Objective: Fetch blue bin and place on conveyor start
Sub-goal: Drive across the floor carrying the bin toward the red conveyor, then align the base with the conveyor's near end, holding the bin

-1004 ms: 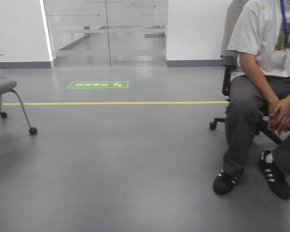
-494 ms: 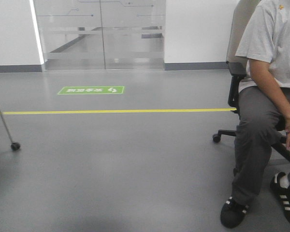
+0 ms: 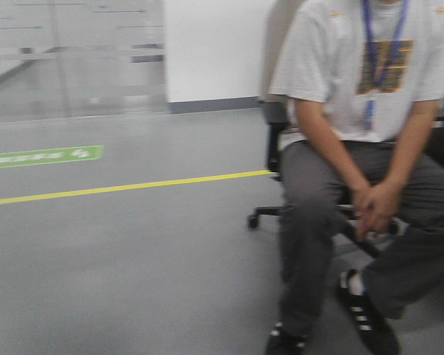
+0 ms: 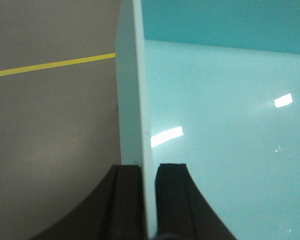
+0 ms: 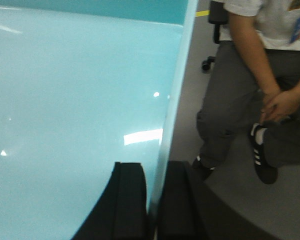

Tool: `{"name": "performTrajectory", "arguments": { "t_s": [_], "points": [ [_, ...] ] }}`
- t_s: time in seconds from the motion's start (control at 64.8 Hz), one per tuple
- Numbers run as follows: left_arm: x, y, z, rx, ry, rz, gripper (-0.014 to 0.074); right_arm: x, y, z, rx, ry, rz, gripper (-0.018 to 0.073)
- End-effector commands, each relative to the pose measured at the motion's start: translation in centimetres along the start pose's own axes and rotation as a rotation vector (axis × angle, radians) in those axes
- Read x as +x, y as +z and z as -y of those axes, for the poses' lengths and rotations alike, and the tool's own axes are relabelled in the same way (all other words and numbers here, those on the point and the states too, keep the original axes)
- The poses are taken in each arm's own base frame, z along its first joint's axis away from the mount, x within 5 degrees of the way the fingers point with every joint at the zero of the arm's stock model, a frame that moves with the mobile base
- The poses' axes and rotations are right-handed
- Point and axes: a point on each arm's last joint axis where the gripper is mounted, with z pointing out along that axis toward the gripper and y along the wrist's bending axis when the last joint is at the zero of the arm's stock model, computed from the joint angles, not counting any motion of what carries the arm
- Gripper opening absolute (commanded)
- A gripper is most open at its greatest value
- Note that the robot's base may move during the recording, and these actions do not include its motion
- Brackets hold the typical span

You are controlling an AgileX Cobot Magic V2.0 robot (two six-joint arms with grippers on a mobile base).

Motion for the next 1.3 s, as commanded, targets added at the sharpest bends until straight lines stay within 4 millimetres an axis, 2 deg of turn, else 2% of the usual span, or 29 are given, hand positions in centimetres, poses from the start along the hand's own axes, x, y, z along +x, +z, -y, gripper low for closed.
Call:
{"name": "performTrajectory", "arguments": {
  "t_s": [0.0, 1.281],
  "points": [
    [-1.27, -0.85, 0.18, 0.024, 0.002, 0.116, -0.0111, -0.54, -0.91, 0.53, 0.042, -0.045, 0.048, -0.0153],
    [-1.43, -0.87, 0.02, 0.004, 0.03, 0.135, -0.0111, -0.58, -0.91, 0.52, 0.042, -0.045, 0.052, -0.0153]
  ]
}}
